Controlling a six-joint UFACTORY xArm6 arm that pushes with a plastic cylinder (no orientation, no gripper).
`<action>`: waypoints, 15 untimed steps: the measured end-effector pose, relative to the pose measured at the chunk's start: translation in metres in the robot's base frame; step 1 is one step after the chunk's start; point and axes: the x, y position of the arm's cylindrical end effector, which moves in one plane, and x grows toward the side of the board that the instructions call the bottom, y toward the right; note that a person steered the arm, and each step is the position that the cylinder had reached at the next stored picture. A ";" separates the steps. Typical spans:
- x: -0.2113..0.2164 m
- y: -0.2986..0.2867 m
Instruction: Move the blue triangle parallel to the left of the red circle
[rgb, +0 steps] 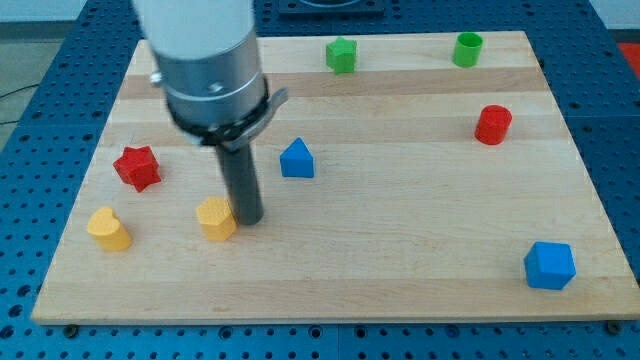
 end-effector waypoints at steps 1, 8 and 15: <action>0.005 -0.039; -0.020 -0.031; -0.155 0.043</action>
